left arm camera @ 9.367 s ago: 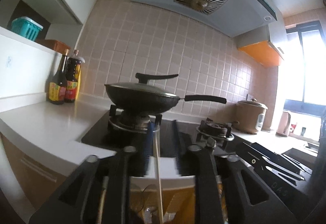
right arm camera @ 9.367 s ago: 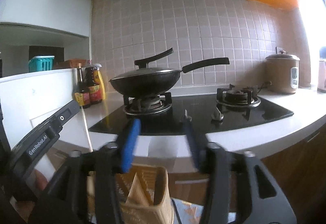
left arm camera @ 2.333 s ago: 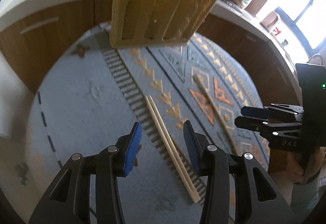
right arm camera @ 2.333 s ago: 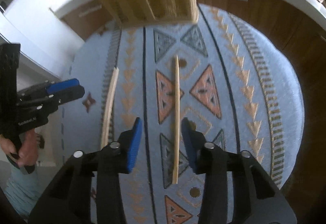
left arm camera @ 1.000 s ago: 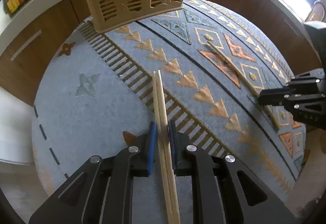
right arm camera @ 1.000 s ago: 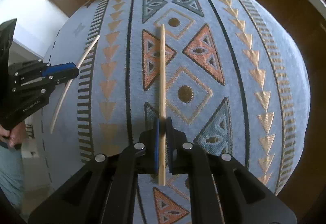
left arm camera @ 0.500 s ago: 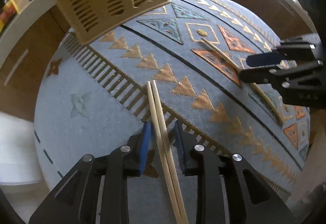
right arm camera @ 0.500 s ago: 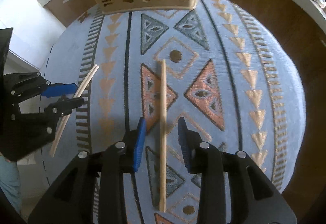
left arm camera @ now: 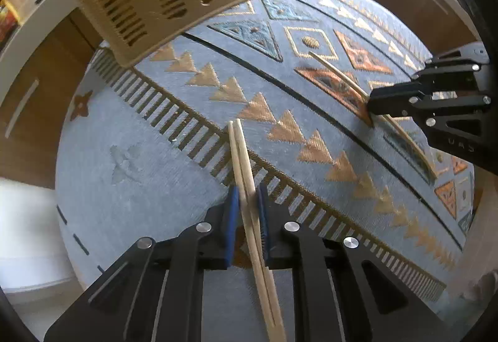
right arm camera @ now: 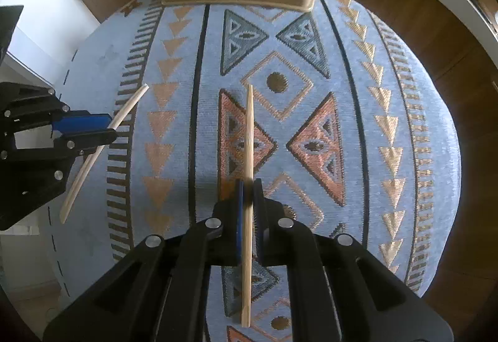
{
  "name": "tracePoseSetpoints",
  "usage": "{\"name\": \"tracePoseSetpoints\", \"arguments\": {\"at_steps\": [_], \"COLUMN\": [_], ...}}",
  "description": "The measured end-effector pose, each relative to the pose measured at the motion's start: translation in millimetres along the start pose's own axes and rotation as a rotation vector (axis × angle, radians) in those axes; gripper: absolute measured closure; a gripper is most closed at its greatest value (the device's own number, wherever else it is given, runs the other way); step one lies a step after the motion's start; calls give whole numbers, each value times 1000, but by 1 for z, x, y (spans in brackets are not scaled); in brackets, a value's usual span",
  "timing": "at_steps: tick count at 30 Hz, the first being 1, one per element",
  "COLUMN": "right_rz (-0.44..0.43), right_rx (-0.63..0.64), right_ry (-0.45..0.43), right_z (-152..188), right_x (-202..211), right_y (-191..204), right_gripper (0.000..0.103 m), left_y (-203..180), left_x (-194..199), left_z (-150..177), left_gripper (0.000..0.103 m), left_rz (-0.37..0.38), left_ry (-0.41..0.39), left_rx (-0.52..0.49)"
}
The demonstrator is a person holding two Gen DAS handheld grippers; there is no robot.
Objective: Organize utensils
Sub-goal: 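Carry the chopsticks over the tan basket and open both grippers to drop them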
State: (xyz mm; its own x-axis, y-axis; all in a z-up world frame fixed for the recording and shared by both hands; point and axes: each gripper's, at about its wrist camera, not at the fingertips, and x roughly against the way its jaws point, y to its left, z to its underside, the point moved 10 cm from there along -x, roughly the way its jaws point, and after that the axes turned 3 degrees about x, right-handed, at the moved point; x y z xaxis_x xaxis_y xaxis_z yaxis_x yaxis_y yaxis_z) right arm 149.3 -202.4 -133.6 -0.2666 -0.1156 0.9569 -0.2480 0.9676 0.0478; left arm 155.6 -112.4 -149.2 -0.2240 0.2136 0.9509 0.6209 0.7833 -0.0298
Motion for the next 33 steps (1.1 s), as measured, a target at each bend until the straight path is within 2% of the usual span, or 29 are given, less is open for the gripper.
{"name": "tracePoseSetpoints", "arguments": {"at_steps": [4, 8, 9, 14, 16, 17, 18, 22, 25, 30, 33], "right_rz": [-45, -59, -64, -126, -171, -224, -259, -273, -328, -311, -284], "right_rx": [-4, 15, 19, 16, 2, -26, -44, -37, -53, -40, -45], "right_ry": [-96, -229, -265, -387, -417, -422, -432, -532, -597, -693, -782], "right_z": [9, 14, 18, 26, 23, 21, 11, -15, -34, -60, -84], "right_x": [28, 58, 66, 95, 104, 107, 111, 129, 147, 174, 200], "right_y": [-3, -3, -4, -3, -2, -3, 1, 0, 1, 1, -8], "right_gripper": [98, 98, 98, 98, 98, 98, 98, 98, 98, 98, 98], "left_y": [6, 10, 8, 8, 8, 6, 7, 11, 16, 19, 24], "left_x": [18, 53, 66, 114, 131, 138, 149, 181, 200, 225, 239], "left_z": [-5, -13, -15, -19, -22, -24, -27, -42, -55, -74, -89], "left_gripper": [93, 94, 94, 94, 95, 100, 101, 101, 101, 101, 101], "left_rz": [10, 1, 13, 56, 67, 70, 66, 46, 33, 49, 49], "left_ry": [-124, -301, -359, -550, -626, -663, -705, -807, -874, -952, -998], "left_rx": [70, 121, 133, 176, 200, 207, 213, 215, 224, 239, 238]}}
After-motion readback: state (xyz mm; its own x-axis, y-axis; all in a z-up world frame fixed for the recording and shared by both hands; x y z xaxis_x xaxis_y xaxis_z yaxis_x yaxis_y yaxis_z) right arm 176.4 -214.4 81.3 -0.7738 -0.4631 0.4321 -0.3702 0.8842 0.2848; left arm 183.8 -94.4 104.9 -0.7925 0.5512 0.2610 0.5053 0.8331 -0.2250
